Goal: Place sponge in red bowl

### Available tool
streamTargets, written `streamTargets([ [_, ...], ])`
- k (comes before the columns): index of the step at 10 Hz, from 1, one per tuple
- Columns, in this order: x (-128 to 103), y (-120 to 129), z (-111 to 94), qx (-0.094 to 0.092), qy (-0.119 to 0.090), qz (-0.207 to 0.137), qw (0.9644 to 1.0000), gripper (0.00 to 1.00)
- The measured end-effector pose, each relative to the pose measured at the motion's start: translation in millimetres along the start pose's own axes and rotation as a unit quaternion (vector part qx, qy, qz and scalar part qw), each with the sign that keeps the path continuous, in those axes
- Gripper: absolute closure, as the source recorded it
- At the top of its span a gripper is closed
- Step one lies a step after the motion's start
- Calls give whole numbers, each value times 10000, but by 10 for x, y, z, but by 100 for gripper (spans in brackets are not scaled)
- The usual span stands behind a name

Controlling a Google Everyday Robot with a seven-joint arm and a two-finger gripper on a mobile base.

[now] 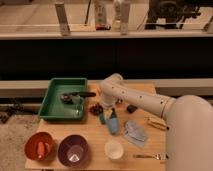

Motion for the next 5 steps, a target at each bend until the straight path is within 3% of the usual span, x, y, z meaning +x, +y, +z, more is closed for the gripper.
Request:
streamTargets([
  [2, -1, 12, -2, -14, 17, -107, 9999, 20],
  [3, -2, 25, -24, -21, 72, -331, 9994, 20],
  [4, -2, 36, -78, -25, 165, -842, 9963, 20],
  [5, 1, 42, -106, -30, 215, -1107, 9936, 20],
])
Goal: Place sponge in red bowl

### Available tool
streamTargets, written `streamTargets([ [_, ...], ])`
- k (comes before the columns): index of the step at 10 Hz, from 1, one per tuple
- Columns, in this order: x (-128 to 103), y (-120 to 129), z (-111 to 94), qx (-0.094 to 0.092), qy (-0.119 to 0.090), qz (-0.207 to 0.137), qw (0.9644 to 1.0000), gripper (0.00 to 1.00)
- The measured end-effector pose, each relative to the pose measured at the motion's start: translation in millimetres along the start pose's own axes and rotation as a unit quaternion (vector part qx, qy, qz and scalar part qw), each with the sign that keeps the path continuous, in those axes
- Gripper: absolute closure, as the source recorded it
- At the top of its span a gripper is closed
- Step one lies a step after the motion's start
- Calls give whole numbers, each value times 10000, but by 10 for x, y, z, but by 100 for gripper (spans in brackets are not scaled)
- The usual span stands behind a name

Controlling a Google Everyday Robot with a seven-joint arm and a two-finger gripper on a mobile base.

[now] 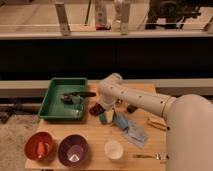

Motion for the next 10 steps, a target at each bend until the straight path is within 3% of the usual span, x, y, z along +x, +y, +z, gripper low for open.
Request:
streamTargets([
  [3, 24, 38, -45, -56, 118, -233, 9996, 20],
  [5, 41, 46, -47, -143, 194, -667, 9975, 20],
  [6, 45, 44, -43, -206, 226, -1064, 9939, 20],
  [8, 48, 48, -49, -274, 234, -1790, 9832, 20],
  [10, 59, 64, -66, -295, 233, -2199, 9748, 20],
])
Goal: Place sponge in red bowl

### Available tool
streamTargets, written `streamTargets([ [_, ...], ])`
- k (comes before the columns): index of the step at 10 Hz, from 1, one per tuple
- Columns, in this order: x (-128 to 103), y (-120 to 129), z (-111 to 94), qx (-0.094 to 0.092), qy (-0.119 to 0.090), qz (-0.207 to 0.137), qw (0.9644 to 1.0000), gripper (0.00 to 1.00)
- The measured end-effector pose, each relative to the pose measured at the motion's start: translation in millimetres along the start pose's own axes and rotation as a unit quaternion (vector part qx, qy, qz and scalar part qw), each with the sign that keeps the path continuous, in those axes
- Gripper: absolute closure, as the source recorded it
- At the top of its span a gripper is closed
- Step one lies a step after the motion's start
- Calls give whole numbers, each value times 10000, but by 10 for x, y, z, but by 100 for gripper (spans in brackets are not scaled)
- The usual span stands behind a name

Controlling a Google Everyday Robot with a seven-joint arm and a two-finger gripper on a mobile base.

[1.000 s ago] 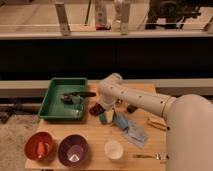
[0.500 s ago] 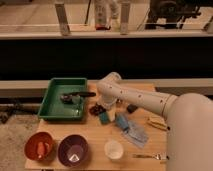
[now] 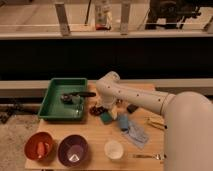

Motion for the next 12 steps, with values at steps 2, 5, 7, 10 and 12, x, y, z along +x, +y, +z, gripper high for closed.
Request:
streamTargets([
  [2, 4, 32, -14, 108, -18, -600, 9981, 20],
  [5, 11, 88, -45, 478, -56, -1392, 9891, 20],
  [7, 17, 112, -44, 531, -131, -1815, 9819, 20],
  [10, 36, 133, -1, 363, -437, -2356, 9702, 20],
  [12, 46, 114, 78, 204, -678, -2789, 9577, 20],
])
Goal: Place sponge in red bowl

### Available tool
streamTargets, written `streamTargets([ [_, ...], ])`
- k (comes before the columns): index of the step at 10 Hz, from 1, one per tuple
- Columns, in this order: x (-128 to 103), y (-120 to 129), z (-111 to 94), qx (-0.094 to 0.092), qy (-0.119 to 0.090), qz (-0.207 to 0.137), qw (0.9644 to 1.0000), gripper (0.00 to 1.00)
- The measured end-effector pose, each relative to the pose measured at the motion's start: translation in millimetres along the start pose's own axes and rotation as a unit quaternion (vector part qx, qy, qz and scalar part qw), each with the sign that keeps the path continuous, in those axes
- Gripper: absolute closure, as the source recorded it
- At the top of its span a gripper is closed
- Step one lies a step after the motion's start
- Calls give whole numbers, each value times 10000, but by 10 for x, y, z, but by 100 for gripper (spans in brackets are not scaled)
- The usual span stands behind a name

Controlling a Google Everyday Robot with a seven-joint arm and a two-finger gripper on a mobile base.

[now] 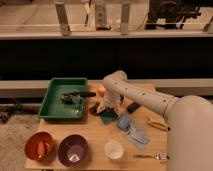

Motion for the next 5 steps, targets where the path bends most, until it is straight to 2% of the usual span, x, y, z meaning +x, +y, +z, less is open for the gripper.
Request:
streamTargets([
  [3, -1, 17, 95, -84, -155, -451, 9988, 20],
  [5, -29, -11, 167, -260, -234, -764, 9965, 20],
])
